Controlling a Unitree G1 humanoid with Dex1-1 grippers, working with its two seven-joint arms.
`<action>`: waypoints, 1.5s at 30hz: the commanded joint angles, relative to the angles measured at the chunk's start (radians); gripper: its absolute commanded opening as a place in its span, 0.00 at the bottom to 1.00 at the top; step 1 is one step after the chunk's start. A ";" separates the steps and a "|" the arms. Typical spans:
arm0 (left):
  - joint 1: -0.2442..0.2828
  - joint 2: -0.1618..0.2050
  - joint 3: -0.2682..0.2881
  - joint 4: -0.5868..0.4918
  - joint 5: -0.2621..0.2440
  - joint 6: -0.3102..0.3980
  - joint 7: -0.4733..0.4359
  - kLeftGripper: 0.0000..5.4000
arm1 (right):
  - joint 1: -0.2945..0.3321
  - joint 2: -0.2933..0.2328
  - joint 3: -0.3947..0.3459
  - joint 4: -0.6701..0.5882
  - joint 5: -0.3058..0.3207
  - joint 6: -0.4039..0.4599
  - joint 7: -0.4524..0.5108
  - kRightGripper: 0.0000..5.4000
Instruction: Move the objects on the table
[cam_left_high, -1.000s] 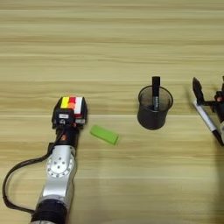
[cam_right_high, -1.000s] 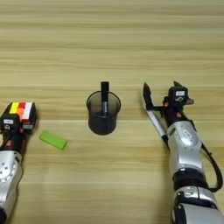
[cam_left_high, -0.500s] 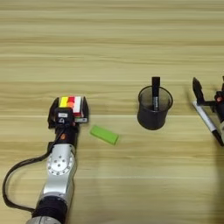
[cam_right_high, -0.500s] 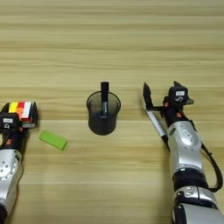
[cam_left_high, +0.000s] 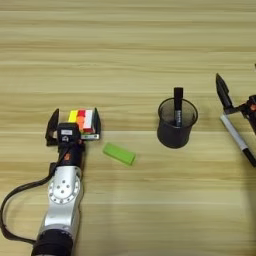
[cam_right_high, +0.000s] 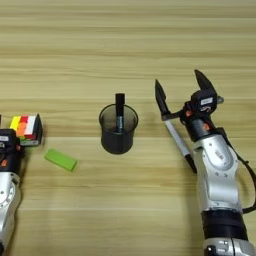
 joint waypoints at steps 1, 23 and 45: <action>0.012 0.004 -0.009 -0.031 -0.006 0.015 -0.019 1.00 | 0.098 -0.023 0.097 -0.208 0.072 0.108 0.095 1.00; 0.012 -0.013 -0.015 -0.022 0.013 0.032 0.010 1.00 | 0.237 -0.113 0.490 -0.394 0.009 0.323 0.334 1.00; 0.011 -0.016 -0.026 -0.021 0.027 0.032 0.035 1.00 | 0.014 0.087 0.561 0.083 -0.116 0.259 0.319 1.00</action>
